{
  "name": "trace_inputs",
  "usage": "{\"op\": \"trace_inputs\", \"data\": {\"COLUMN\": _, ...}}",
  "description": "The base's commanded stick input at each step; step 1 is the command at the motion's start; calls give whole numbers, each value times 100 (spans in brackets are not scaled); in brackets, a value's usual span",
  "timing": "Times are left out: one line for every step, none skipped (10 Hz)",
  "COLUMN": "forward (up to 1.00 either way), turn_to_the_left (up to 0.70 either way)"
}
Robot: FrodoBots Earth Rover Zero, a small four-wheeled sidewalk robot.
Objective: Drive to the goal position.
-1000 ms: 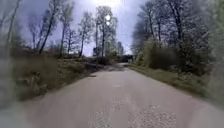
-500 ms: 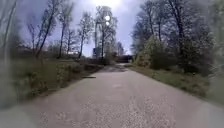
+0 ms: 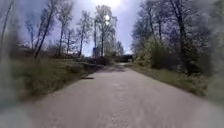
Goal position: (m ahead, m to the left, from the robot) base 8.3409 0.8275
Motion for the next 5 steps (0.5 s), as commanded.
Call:
{"op": "trace_inputs", "data": {"forward": 70, "turn_to_the_left": 0}}
{"op": "trace_inputs", "data": {"forward": 70, "turn_to_the_left": 0}}
{"op": "trace_inputs", "data": {"forward": 70, "turn_to_the_left": 0}}
{"op": "trace_inputs", "data": {"forward": 70, "turn_to_the_left": 0}}
{"op": "trace_inputs", "data": {"forward": 70, "turn_to_the_left": 0}}
